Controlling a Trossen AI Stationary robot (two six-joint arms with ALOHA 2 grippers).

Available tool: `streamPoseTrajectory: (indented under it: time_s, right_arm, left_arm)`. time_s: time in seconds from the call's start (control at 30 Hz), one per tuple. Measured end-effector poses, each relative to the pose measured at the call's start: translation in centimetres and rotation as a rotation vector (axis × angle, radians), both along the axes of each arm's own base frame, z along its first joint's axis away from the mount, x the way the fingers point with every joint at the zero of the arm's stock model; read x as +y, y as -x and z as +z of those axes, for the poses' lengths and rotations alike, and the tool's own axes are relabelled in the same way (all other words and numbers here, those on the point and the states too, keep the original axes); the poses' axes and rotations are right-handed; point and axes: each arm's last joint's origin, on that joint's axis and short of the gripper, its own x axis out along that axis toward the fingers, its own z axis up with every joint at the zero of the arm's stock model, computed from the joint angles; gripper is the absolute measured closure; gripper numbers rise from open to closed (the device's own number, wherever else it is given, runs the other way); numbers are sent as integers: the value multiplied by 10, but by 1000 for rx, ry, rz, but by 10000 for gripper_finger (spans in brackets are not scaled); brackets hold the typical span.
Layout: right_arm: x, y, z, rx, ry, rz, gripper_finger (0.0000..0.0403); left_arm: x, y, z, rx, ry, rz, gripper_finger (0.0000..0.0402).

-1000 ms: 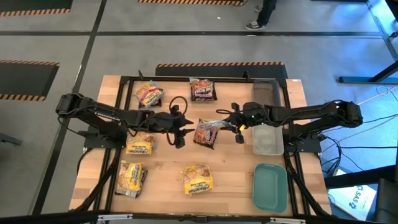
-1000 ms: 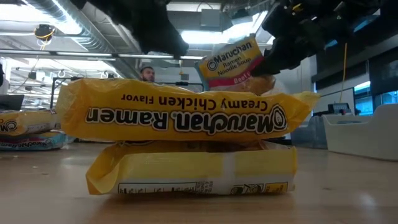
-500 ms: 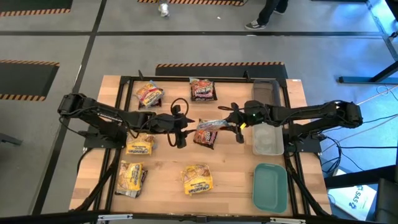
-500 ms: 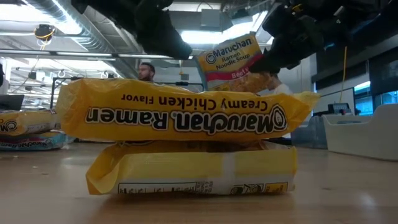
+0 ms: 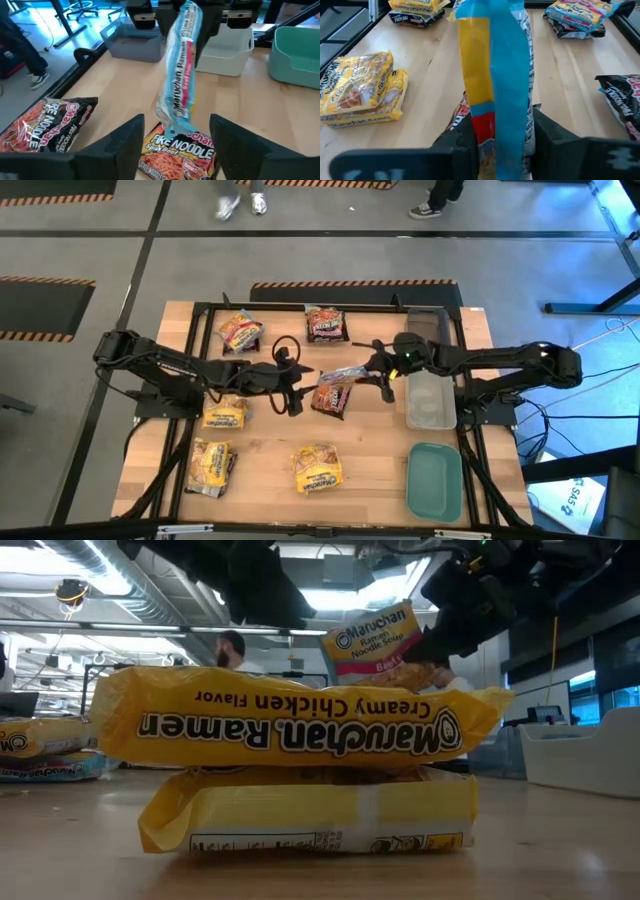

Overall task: Sort Maruchan noodles
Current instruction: Put the blue noodle pack into the black bin

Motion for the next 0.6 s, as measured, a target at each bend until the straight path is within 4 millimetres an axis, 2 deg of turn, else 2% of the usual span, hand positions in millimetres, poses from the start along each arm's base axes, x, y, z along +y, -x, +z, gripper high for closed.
streamPoseTrajectory:
  time_s: [0.2,0.4,0.6]
  right_arm:
    - [-13,12,4,13,-38,0,313]
    - [-26,21,13,-38,-42,-37,313]
    - [-35,22,18,-83,-69,-94,313]
  left_arm:
    - [0,0,-1,15,-7,-11,115]
    - [-8,-2,-4,27,-13,-65,109]
    - [-6,-7,-6,-4,-39,-26,108]
